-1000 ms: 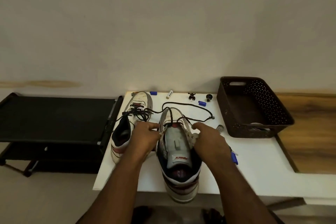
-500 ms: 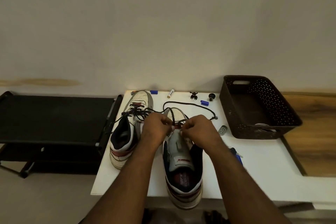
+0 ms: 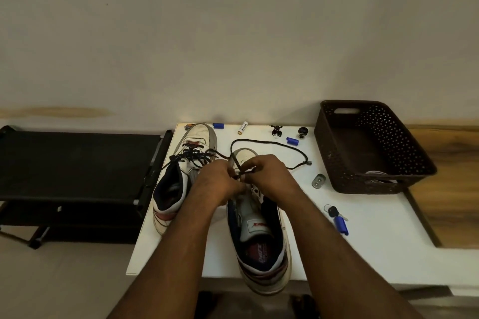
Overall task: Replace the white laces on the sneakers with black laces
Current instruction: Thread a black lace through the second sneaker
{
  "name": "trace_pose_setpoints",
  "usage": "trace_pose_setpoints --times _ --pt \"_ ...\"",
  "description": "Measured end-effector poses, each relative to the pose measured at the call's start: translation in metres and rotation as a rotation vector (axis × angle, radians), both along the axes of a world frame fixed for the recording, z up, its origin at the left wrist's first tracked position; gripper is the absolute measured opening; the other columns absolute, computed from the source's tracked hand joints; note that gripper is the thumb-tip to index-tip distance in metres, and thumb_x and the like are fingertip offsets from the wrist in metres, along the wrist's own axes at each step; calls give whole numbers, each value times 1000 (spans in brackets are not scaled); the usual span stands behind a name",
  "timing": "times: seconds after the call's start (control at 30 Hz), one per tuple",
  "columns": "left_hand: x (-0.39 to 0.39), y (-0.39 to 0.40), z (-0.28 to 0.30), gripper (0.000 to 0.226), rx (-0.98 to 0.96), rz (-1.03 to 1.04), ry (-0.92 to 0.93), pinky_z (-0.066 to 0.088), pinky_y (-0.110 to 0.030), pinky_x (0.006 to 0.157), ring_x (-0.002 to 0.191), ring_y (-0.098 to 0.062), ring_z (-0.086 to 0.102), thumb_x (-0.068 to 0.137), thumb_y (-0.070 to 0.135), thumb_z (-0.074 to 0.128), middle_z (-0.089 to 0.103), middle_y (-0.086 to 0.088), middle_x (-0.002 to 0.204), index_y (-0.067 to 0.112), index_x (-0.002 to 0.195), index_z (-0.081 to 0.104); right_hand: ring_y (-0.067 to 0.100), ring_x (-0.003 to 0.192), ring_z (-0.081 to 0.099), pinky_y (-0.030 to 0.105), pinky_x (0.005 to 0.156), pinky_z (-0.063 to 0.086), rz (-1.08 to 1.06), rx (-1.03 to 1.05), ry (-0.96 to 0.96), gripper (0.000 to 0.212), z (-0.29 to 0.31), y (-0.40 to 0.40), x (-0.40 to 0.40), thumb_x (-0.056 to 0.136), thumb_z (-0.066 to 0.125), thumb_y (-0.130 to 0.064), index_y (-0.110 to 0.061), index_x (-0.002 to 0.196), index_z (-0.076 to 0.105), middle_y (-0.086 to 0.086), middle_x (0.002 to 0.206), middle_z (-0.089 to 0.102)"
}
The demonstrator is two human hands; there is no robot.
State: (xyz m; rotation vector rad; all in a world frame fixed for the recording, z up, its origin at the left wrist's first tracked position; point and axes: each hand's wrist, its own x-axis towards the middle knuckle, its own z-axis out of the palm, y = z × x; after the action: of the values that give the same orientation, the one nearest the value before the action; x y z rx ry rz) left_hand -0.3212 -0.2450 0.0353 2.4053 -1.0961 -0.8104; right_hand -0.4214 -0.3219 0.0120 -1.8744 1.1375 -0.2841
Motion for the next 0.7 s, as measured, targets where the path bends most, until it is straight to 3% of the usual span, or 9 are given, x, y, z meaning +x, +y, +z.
trace_pose_setpoints --times 0.13,0.3,0.37,0.57,0.7 --pt "-6 0 -7 40 -71 51 -61 53 -32 80 93 -22 62 75 20 75 56 1 92 17 111 56 17 82 62 22 64 45 -51 39 -33 2 -4 -3 0 85 70 -13 -13 86 70 6 89 67" --pt "-7 -2 -24 12 -131 160 -78 44 -26 65 86 -25 65 78 20 69 68 -9 86 9 83 66 24 100 62 25 76 43 128 -182 325 17 -10 -9 -3 89 62 -16 -10 102 70 9 105 67" --pt "-5 0 -29 17 -171 211 -91 39 -25 60 75 -24 63 82 21 67 67 -9 76 6 75 67 26 103 61 26 79 45 191 -258 422 23 -14 -11 -2 87 61 -16 -11 108 70 9 111 66" --pt "-7 4 -32 12 -226 263 -124 46 -28 65 69 -18 55 84 14 63 58 0 67 6 78 70 28 104 61 30 84 48 184 -355 535 28 -18 -15 -9 87 60 -17 -11 114 67 10 114 62" --pt "-8 3 -32 11 -247 241 -78 44 -24 71 79 -14 57 82 11 64 68 0 90 14 89 73 28 102 61 30 82 47 132 -413 516 27 -14 -13 -14 90 56 -15 -9 114 66 12 114 59"
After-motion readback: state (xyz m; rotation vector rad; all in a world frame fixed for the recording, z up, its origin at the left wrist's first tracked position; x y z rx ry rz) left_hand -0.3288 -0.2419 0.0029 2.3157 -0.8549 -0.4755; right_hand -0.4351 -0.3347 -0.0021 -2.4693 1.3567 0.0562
